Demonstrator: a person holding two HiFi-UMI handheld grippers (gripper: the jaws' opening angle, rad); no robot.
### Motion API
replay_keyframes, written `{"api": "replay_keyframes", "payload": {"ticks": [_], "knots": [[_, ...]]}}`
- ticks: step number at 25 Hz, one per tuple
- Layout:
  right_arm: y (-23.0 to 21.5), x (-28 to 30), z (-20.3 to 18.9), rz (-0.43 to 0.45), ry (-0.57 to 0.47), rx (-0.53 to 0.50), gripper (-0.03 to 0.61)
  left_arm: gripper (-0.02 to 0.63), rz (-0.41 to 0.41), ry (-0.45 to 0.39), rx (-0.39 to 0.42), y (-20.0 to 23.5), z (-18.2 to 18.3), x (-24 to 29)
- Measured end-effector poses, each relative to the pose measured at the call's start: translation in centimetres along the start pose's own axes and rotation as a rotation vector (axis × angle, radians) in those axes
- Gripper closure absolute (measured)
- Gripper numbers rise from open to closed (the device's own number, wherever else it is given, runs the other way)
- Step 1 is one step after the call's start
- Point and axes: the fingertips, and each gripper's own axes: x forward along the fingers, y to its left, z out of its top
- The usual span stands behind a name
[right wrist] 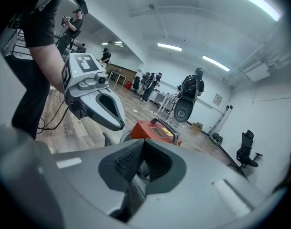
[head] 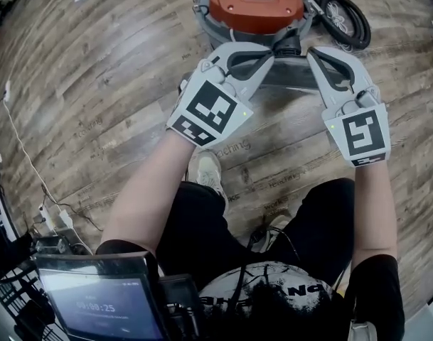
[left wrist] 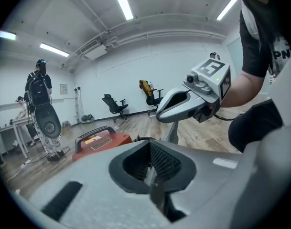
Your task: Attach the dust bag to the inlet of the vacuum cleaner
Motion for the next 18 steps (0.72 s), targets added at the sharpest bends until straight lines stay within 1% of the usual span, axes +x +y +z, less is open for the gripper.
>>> {"api": "replay_keyframes", "payload": {"ticks": [6, 9, 10, 13, 15, 18], "knots": [[0.1, 1.4, 0.8, 0.018, -0.058, 0.046, 0.574, 0.612, -0.026, -0.072, -0.075, 1.0, 0.3, -1.4], [0.1, 1.9, 1.4, 0.037, -0.062, 0.014, 0.574, 0.612, -0.057, -0.069, -0.077, 1.3, -0.5, -1.4], [0.1, 1.8, 1.5, 0.045, -0.055, 0.021, 0.574, 0.612, -0.067, -0.063, -0.081, 1.3, -0.8, -1.2], [-0.7, 1.1, 1.9, 0.064, -0.031, 0.098, 0.574, 0.612, -0.080, -0.066, -0.118, 1.4, 0.1, -0.8], [-0.9, 0.1, 2.8, 0.093, -0.008, 0.167, 0.574, 0.612, -0.075, -0.069, -0.176, 1.7, 1.5, -1.3], [-0.9, -1.3, 5.5, 0.156, 0.032, 0.256, 0.574, 0.613, -0.066, -0.028, -0.245, 2.2, 3.9, -3.7]]}}
